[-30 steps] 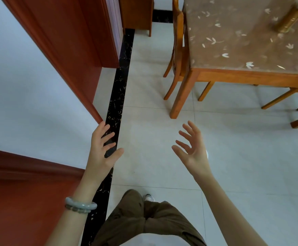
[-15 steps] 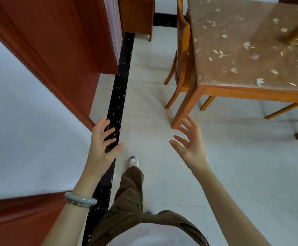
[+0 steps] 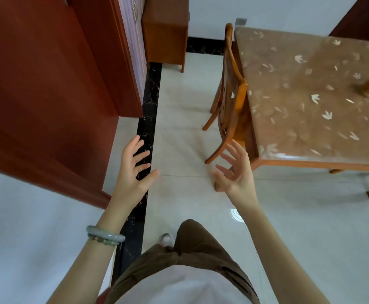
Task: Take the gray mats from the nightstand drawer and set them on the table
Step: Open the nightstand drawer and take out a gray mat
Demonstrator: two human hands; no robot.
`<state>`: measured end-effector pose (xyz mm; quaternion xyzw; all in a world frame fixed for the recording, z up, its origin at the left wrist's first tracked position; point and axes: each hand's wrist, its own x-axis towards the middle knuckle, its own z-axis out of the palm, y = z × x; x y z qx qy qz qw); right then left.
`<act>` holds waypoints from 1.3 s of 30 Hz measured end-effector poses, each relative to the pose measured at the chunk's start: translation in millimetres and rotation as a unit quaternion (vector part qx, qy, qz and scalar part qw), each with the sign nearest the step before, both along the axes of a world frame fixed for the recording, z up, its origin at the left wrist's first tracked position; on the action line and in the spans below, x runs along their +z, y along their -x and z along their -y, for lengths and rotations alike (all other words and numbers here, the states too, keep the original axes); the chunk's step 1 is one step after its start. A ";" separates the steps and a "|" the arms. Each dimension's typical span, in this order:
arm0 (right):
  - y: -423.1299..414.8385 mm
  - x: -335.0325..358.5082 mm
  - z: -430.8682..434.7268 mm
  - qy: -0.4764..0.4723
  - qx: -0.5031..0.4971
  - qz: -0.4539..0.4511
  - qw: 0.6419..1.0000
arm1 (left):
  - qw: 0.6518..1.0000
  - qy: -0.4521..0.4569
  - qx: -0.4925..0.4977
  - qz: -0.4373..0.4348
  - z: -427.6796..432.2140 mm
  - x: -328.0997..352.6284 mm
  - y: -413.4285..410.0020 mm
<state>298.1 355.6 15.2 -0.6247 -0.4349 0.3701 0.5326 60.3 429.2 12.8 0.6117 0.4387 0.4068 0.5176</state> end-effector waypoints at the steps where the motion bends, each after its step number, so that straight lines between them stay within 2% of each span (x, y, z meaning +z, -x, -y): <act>1: -4.0 -1.2 -16.2 0.001 -0.001 0.003 1.000 | 1.000 -0.001 -0.002 0.002 -16.7 -1.4 -2.6; 10: -54.7 -19.7 -190.1 0.007 0.000 0.010 1.000 | 1.000 0.006 0.010 0.006 -187.9 -14.0 -50.9; 20: -131.3 -8.3 -385.8 0.028 0.007 -0.010 1.000 | 0.999 0.035 0.023 0.009 -385.4 -13.2 -138.8; 28: -160.8 -9.2 -521.9 0.036 0.022 0.001 0.999 | 0.999 0.015 0.033 0.001 -523.2 -13.0 -174.8; 39: -193.8 -9.7 -735.8 0.030 -0.035 -0.009 0.999 | 0.999 0.019 -0.029 -0.015 -759.3 -10.2 -226.4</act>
